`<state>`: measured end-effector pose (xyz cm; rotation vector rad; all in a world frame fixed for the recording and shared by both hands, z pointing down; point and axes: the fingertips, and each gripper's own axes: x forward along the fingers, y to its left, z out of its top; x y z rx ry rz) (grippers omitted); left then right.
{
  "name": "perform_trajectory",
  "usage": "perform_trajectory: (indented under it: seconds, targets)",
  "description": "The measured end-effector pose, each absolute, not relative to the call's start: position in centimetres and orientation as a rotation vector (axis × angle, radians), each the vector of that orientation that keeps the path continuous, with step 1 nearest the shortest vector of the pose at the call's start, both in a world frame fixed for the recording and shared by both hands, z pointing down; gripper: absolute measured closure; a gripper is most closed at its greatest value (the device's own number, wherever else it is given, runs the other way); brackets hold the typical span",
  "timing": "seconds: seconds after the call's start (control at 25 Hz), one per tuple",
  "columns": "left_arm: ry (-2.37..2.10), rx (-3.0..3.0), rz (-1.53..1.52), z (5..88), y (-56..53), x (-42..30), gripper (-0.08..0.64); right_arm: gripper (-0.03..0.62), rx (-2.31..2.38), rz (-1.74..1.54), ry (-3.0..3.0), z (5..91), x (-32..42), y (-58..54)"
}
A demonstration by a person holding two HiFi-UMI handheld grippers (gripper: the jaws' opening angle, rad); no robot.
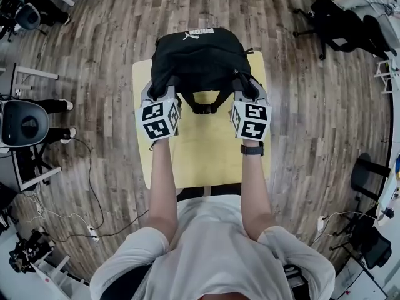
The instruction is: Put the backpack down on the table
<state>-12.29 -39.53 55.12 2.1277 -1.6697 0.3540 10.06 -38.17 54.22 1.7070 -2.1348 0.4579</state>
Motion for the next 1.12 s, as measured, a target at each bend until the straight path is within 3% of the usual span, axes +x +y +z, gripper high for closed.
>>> perform_trajectory:
  seconds: [1.12]
  targets:
    - [-1.608,2.057,0.435,63.8,-42.0,-11.3,0.428,0.558,1.621,0.546,-2.053,62.5,11.0,-40.8]
